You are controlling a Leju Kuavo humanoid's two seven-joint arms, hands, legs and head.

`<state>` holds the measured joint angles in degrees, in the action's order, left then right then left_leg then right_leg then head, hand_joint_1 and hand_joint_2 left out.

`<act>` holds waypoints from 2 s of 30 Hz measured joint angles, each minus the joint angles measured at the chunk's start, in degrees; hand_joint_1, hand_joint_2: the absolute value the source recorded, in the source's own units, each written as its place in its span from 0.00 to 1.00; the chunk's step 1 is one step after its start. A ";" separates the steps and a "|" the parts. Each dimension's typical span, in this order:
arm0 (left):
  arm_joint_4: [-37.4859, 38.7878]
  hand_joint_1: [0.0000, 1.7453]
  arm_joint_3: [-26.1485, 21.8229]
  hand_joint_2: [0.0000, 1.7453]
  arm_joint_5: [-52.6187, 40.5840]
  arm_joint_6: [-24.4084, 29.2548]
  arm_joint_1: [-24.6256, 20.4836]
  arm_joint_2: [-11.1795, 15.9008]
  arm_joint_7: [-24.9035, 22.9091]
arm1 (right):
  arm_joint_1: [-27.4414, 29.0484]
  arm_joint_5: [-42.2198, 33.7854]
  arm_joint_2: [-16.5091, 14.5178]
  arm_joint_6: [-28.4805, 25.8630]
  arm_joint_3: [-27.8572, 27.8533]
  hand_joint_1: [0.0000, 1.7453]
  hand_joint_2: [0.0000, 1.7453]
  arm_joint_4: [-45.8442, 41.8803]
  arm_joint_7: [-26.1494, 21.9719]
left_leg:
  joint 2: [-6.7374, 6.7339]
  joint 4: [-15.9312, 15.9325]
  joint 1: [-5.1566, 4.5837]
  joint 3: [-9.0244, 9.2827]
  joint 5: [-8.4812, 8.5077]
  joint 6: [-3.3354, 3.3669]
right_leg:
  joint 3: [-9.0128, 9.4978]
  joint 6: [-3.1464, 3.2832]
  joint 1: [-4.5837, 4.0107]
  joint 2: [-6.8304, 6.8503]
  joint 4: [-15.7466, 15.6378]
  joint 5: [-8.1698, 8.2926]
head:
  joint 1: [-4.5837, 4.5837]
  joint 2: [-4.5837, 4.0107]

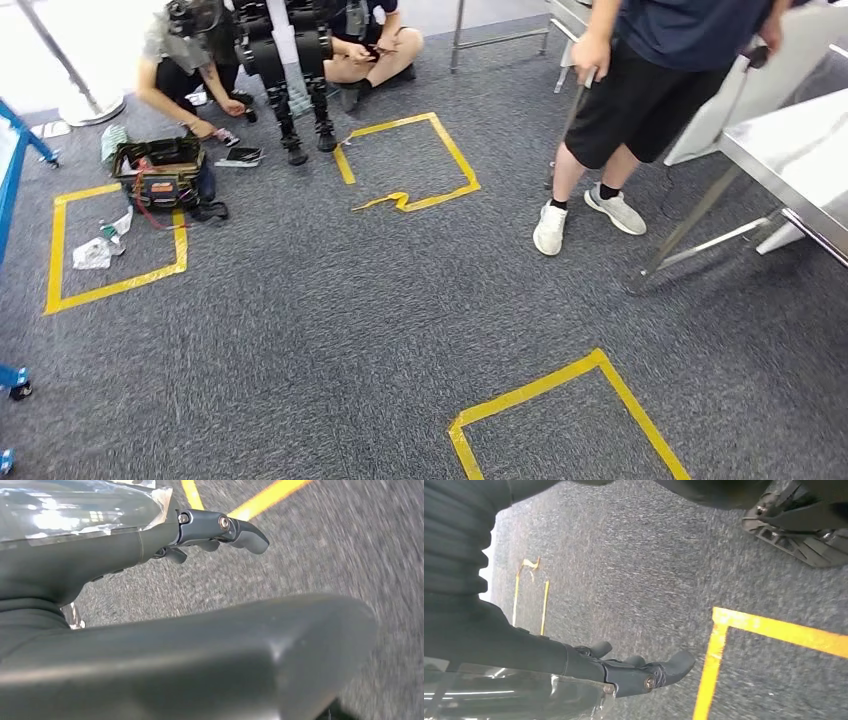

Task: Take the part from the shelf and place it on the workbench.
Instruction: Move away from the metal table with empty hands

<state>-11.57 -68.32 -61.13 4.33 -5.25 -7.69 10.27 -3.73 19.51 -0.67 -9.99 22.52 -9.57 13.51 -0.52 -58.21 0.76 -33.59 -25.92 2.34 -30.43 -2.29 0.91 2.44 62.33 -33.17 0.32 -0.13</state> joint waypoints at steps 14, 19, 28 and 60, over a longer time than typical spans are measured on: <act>-0.01 0.00 -3.36 0.00 4.43 0.49 0.06 -0.20 2.02 | -3.93 5.61 -0.78 4.00 2.60 0.00 1.00 -0.01 1.59 | 5.89 -1.80 -0.60 -2.14 0.02 -1.51 | 1.55 1.76 -0.27 -4.40 -5.59 4.50 | -0.18 0.00; -0.01 0.00 -3.79 0.00 3.47 1.05 -0.02 -0.39 3.41 | -4.15 5.27 -0.67 4.22 3.01 0.00 1.00 0.03 1.75 | 0.85 -16.05 -0.13 -8.99 -6.77 -2.56 | 1.37 2.56 -0.34 0.17 -5.75 4.57 | -0.53 0.00; -0.01 0.00 -3.75 0.00 1.84 0.32 -0.18 -0.50 2.76 | -4.29 4.14 -0.25 3.03 2.96 0.00 1.00 0.04 1.61 | -2.05 -1.08 0.07 -0.55 -0.71 -1.37 | 2.16 0.35 -0.89 4.45 -5.06 3.03 | -0.15 0.00; -0.03 0.00 -2.54 0.00 0.60 -0.13 -0.44 -0.26 1.76 | -2.32 3.40 -0.57 1.55 2.16 0.00 1.00 0.06 0.92 | -1.59 -0.06 -0.30 0.44 -0.60 -0.22 | 0.27 1.10 -1.24 2.61 -2.44 2.33 | -0.58 0.00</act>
<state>-11.60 -70.87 -60.53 4.20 -5.69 -7.95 12.03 -6.05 22.91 -1.25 -8.44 24.68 -9.51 14.43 -2.11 -58.26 0.46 -33.15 -26.52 2.13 -30.15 -1.19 -0.33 5.05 59.89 -30.84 -0.26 -0.13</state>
